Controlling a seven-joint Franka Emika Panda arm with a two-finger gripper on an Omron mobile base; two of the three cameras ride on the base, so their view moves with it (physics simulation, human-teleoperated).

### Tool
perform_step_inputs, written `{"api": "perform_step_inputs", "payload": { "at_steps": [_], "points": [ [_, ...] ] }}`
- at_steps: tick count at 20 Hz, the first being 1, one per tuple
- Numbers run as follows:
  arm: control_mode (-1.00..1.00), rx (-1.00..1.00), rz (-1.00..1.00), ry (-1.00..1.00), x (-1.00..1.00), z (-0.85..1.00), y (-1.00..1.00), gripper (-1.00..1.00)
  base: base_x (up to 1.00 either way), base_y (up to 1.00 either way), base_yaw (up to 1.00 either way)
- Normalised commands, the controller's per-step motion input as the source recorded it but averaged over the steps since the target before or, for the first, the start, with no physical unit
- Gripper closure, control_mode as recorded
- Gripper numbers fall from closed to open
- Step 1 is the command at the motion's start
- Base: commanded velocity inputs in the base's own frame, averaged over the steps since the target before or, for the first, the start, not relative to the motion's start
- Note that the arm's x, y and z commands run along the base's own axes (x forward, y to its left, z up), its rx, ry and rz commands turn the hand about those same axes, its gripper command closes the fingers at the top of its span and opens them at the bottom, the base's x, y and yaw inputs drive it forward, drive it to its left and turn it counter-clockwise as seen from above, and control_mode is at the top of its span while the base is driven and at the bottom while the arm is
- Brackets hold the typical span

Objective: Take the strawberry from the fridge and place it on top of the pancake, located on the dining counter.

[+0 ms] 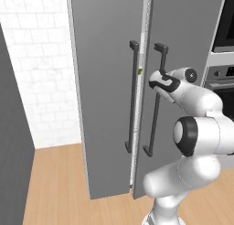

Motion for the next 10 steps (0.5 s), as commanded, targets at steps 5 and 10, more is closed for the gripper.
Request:
{"api": "perform_step_inputs", "payload": {
  "at_steps": [5,10],
  "points": [
    [-1.0,0.07,-0.01,0.0,-0.44,0.0,-1.0,1.0,0.0,0.0,0.0],
    [-1.0,0.05,0.0,0.0,-0.4,0.0,-1.0,1.0,0.0,0.0,0.0]
  ]
}}
